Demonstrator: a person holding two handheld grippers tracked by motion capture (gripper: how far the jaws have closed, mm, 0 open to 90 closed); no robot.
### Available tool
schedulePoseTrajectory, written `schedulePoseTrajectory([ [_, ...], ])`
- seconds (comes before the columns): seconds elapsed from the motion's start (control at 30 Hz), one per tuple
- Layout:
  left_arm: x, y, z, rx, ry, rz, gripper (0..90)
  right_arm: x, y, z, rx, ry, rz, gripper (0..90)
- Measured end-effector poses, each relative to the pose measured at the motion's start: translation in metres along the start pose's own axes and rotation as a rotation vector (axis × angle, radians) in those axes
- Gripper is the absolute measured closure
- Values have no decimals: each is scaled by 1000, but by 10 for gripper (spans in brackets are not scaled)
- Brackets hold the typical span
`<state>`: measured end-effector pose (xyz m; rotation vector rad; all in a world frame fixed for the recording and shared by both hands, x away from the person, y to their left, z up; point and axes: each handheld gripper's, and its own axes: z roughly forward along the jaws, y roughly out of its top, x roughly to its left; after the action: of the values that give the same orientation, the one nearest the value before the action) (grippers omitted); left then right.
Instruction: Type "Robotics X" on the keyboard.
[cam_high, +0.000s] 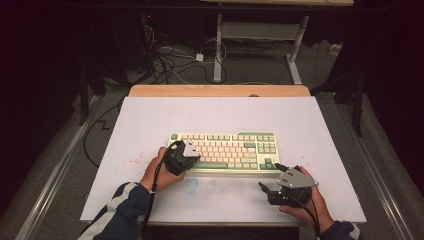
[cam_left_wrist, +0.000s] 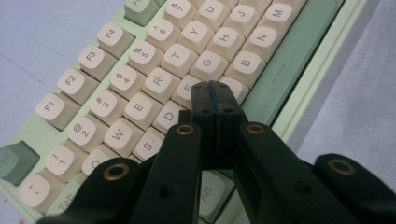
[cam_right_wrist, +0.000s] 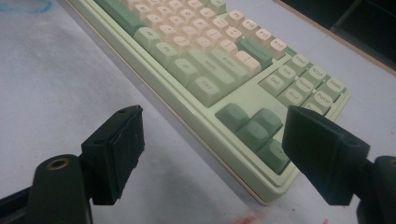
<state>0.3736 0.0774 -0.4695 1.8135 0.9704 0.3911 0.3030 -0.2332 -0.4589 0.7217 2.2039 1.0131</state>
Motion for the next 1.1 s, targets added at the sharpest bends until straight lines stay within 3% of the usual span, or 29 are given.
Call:
schedulePoseTrajectory([
  [0.33,1,-3,-18,-62,-1,29,806,-2,-2,1,11,1,1,216],
  [0.4,2,-5,-23,-74,-1,39,759,-2,-2,1,10,2,3,216],
  [0.53,6,-11,-32,-117,19,50,550,-2,-2,1,12,-1,0,216],
  [0.77,15,-16,-48,-174,61,7,287,-2,-3,2,15,3,-2,216],
  [0.87,19,-21,-53,-177,70,-11,241,-2,-3,2,17,3,-1,216],
  [1.0,25,-29,-60,-171,88,-6,207,-2,-3,2,21,6,-3,216],
  [1.1,32,-32,-67,-178,98,-33,196,-1,-3,3,23,6,-6,215],
])
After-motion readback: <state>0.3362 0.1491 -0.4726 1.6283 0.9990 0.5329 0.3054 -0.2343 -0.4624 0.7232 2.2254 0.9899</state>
